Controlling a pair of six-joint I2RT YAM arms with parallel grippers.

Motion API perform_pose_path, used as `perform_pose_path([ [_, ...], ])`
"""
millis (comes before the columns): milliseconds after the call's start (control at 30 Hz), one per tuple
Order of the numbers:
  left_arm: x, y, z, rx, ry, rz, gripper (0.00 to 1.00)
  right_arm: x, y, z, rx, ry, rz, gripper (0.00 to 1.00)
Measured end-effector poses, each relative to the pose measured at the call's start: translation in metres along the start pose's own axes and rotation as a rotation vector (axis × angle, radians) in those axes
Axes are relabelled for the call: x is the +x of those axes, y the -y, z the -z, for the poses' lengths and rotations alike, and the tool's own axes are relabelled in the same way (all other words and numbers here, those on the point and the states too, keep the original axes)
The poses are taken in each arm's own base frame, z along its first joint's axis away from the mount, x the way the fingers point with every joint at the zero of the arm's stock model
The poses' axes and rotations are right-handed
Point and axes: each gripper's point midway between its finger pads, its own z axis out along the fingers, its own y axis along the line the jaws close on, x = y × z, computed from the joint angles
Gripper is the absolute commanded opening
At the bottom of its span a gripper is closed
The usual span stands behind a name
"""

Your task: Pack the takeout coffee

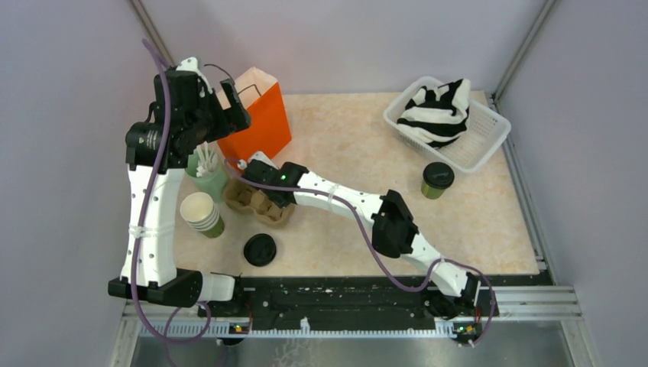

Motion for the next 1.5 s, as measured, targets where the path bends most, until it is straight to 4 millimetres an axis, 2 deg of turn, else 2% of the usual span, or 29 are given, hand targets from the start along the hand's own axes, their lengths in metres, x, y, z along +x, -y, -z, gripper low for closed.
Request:
perform_pose_path([
  [267, 0.000, 0.000, 0.000, 0.000, 0.000, 0.000, 0.99, -0.003, -0.003, 0.010, -0.034, -0.005, -0.014, 0.00],
  [467, 0.000, 0.000, 0.000, 0.000, 0.000, 0.000, 0.99, -0.002, -0.010, 0.020, -0.160, -0.038, -0.092, 0.00],
  [833, 0.001, 0.001, 0.000, 0.005, -0.003, -0.001, 0.99, -0.002, 0.008, 0.036, -0.281, -0.100, -0.228, 0.00],
  [1100, 0.001, 0.002, 0.000, 0.009, -0.005, -0.001, 0.99, 0.004, 0.009, 0.033, -0.342, -0.142, -0.295, 0.00],
  [1233, 0.001, 0.002, 0.000, 0.009, -0.005, -0.001, 0.99, 0.017, 0.007, 0.023, -0.411, -0.191, -0.370, 0.00],
  [1367, 0.002, 0.002, -0.001, 0.007, -0.006, -0.002, 0.99, 0.030, 0.010, 0.010, -0.469, -0.226, -0.451, 0.06],
  [1500, 0.004, 0.000, -0.003, 0.000, -0.015, -0.002, 0.99, 0.032, 0.012, 0.004, -0.508, -0.227, -0.501, 0.13],
])
